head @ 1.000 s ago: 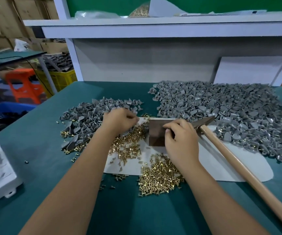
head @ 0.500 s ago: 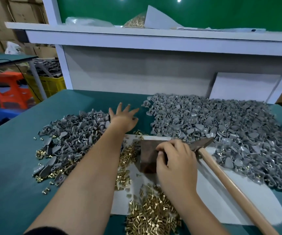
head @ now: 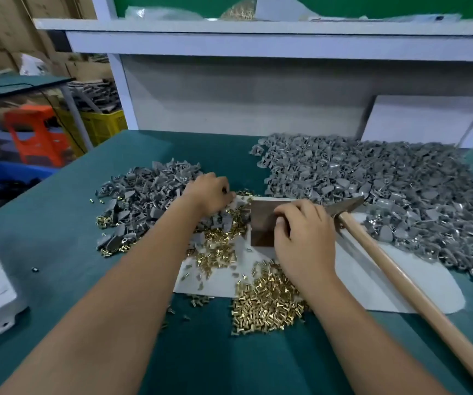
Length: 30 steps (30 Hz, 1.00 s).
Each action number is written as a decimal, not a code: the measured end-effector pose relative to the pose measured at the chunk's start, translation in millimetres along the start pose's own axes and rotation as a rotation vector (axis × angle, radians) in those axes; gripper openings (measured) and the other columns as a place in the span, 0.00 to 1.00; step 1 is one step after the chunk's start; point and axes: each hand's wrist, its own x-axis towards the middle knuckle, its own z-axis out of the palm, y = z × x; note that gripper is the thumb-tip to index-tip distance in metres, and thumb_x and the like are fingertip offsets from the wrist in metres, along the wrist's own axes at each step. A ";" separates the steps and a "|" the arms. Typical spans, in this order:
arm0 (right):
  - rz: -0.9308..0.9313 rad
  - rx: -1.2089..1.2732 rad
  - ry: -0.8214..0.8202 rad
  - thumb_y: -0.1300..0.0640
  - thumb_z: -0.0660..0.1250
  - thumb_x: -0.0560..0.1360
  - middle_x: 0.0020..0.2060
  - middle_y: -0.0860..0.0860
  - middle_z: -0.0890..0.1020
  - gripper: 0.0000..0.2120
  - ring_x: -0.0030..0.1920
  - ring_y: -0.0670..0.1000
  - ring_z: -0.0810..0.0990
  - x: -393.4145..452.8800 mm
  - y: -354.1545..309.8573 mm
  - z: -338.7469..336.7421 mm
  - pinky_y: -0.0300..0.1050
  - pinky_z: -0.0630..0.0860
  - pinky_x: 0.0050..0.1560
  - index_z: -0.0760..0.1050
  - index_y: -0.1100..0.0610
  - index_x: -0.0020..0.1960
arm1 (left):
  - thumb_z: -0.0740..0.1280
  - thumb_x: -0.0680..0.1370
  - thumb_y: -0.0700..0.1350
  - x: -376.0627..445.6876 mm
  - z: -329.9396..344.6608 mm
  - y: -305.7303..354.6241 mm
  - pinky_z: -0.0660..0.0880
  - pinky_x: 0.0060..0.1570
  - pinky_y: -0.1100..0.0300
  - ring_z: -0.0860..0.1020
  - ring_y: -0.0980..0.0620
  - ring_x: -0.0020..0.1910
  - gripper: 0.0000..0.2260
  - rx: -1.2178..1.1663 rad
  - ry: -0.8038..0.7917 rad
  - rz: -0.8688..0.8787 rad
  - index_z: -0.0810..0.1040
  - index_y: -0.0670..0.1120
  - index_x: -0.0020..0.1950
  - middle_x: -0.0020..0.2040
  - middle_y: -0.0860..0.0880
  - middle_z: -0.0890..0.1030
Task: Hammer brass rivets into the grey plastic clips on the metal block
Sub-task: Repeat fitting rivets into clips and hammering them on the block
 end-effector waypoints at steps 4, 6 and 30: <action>-0.313 0.006 0.073 0.64 0.65 0.72 0.46 0.54 0.80 0.07 0.49 0.55 0.76 -7.7 -17.5 -12.7 0.51 0.73 0.52 0.80 0.60 0.47 | 0.57 0.82 0.53 -25.3 -16.0 1.8 0.54 0.72 0.39 0.70 0.45 0.67 0.14 0.032 0.024 0.006 0.80 0.56 0.60 0.60 0.50 0.81; -0.438 0.034 -0.054 0.63 0.63 0.72 0.42 0.53 0.80 0.07 0.44 0.54 0.77 -13.4 -30.0 -12.6 0.51 0.77 0.43 0.80 0.61 0.45 | 0.59 0.82 0.48 -39.3 -20.7 -0.1 0.58 0.72 0.40 0.72 0.46 0.66 0.14 -0.080 0.089 -0.009 0.79 0.57 0.63 0.64 0.52 0.79; -0.315 0.306 -0.133 0.65 0.68 0.74 0.41 0.56 0.77 0.02 0.46 0.57 0.75 -15.3 -26.8 -9.0 0.53 0.72 0.45 0.78 0.64 0.45 | 0.72 0.77 0.45 -85.0 0.3 64.1 0.77 0.44 0.68 0.80 0.65 0.39 0.06 -0.985 0.550 -0.079 0.85 0.47 0.51 0.39 0.60 0.83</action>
